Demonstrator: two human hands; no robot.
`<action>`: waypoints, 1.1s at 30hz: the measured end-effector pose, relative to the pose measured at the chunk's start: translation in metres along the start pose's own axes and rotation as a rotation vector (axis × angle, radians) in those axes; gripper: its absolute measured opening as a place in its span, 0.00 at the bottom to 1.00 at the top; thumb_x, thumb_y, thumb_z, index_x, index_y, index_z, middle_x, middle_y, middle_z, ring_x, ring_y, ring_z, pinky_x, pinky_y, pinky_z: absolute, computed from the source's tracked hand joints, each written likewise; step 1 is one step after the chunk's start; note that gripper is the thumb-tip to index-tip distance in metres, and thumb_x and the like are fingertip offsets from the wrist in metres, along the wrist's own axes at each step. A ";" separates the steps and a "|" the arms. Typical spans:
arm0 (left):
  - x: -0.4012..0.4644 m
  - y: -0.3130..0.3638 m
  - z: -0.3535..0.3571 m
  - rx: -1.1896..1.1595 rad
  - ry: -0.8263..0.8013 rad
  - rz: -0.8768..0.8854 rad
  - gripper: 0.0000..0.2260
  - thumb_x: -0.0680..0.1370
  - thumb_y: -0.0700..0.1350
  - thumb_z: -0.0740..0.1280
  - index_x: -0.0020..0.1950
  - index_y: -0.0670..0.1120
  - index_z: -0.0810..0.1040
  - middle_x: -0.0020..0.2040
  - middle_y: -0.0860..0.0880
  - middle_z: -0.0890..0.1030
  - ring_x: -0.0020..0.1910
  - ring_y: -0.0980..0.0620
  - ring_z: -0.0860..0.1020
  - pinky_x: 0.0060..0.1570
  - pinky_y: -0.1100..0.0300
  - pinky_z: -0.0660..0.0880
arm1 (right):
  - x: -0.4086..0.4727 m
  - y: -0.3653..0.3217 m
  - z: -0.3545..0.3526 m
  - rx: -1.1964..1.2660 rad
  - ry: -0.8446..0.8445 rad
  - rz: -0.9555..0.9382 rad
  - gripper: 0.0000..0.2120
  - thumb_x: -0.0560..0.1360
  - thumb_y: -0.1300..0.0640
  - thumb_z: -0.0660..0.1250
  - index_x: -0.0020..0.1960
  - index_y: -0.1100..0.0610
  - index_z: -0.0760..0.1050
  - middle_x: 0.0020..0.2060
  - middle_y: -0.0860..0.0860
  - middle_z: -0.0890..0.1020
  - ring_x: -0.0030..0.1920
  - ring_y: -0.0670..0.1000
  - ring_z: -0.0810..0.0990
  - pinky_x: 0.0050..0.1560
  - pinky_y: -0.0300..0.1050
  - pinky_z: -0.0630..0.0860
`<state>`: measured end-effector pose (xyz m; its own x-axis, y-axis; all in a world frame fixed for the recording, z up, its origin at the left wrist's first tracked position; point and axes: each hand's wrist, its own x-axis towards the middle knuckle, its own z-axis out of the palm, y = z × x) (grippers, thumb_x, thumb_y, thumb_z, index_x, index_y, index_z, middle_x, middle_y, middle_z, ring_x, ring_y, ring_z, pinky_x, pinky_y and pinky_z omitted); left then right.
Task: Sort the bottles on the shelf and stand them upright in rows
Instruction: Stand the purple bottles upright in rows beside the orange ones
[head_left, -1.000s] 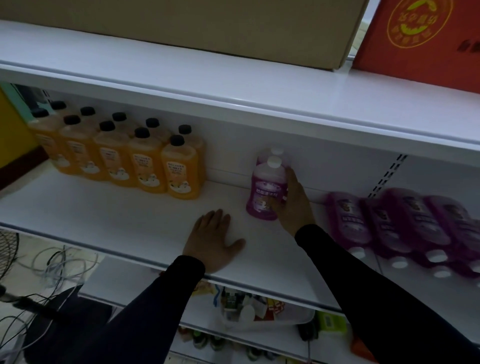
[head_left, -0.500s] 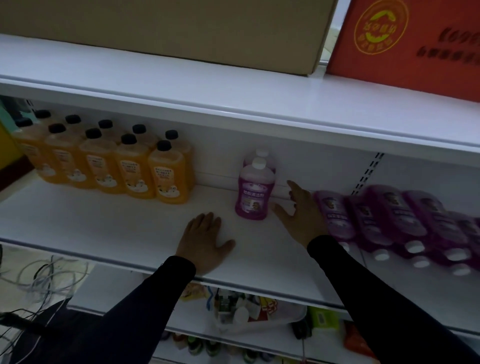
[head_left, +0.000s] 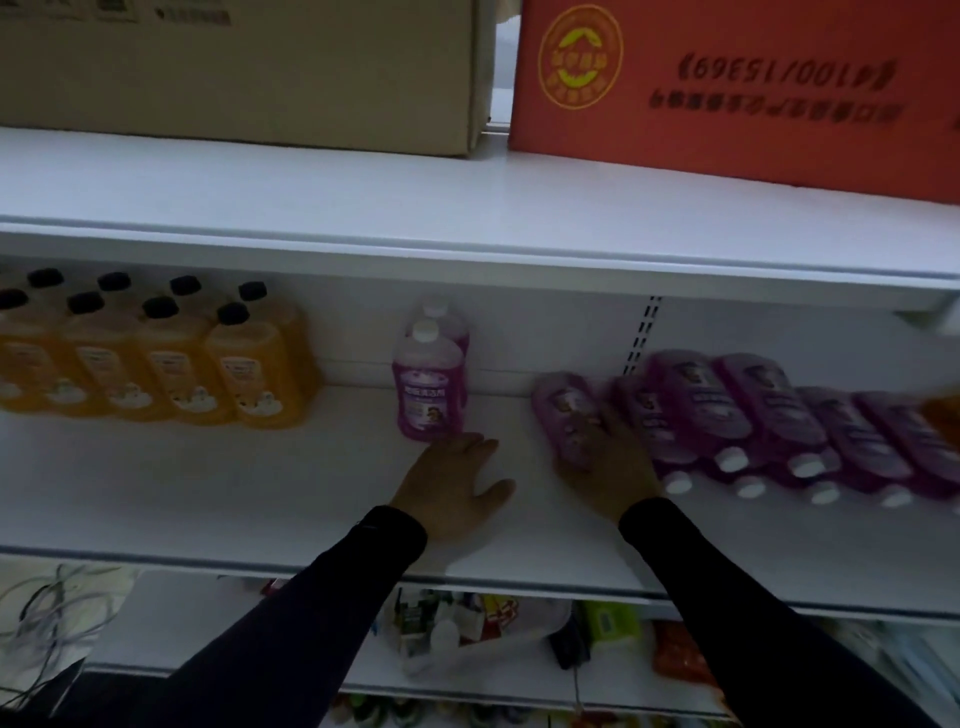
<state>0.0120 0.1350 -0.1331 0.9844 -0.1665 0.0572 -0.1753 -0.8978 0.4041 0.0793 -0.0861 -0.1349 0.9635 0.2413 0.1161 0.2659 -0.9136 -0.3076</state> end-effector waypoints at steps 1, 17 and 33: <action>0.002 0.004 -0.001 -0.008 0.006 0.001 0.30 0.79 0.61 0.60 0.77 0.48 0.61 0.77 0.48 0.61 0.74 0.50 0.61 0.69 0.63 0.53 | -0.002 0.004 -0.003 0.039 -0.032 -0.053 0.33 0.71 0.46 0.71 0.73 0.52 0.66 0.74 0.58 0.63 0.72 0.56 0.65 0.71 0.43 0.60; 0.044 0.029 -0.015 0.074 0.035 0.125 0.43 0.71 0.57 0.73 0.78 0.49 0.54 0.77 0.42 0.57 0.76 0.44 0.56 0.72 0.52 0.58 | -0.011 0.027 -0.047 0.310 -0.144 -0.285 0.40 0.63 0.47 0.79 0.71 0.40 0.64 0.63 0.47 0.68 0.61 0.45 0.69 0.58 0.26 0.62; 0.014 0.033 0.019 -0.692 0.182 -0.158 0.33 0.68 0.50 0.78 0.69 0.49 0.68 0.61 0.55 0.76 0.60 0.56 0.76 0.54 0.72 0.70 | -0.012 -0.028 -0.026 0.825 -0.086 -0.177 0.34 0.60 0.38 0.79 0.61 0.32 0.67 0.55 0.33 0.78 0.53 0.38 0.79 0.52 0.38 0.79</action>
<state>0.0192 0.0950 -0.1360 0.9947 0.0677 0.0772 -0.0405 -0.4323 0.9008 0.0591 -0.0720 -0.1033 0.8959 0.4124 0.1653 0.3184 -0.3365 -0.8862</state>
